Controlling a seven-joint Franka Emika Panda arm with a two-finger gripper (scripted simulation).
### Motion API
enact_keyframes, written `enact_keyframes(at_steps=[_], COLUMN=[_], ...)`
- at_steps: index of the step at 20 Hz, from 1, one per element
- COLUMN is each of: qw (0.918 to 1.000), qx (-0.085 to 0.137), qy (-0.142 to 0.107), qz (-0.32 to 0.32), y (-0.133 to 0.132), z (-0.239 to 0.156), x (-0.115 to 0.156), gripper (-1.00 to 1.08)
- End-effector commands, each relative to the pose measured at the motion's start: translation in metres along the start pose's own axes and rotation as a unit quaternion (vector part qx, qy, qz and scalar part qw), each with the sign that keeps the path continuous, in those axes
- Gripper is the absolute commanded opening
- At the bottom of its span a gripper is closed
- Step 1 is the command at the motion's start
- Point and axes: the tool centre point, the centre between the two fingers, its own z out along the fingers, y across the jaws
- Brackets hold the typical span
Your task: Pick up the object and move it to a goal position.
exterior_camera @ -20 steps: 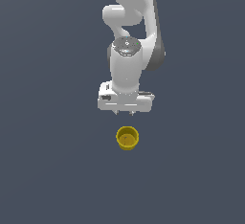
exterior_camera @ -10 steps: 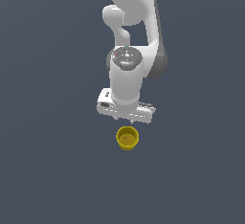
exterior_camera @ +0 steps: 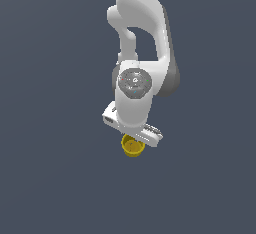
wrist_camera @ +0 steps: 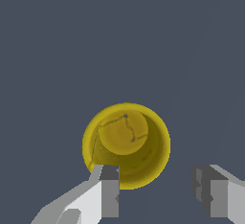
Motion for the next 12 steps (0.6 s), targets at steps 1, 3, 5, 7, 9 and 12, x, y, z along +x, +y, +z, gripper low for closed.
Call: enact_keyframes(at_steps=[1,3,5,7,9,12], qw=[0.9994,0.9982,0.9964,0.9939,0.9909,0.9852], qx=[-0.005,-0.009,-0.014,-0.019,-0.024,-0.032], qy=[-0.007,-0.012,-0.016,-0.020,-0.024,-0.030], qz=[0.032,0.057,0.082,0.107,0.131,0.166], y=[-0.005,-0.009,-0.013,-0.016,-0.020,-0.026], z=[0.004,0.007,0.010,0.014,0.017,0.023], x=[0.007,0.011,0.015,0.019,0.022,0.026], gripper=[0.28,0.28,0.28,0.28,0.28,0.28])
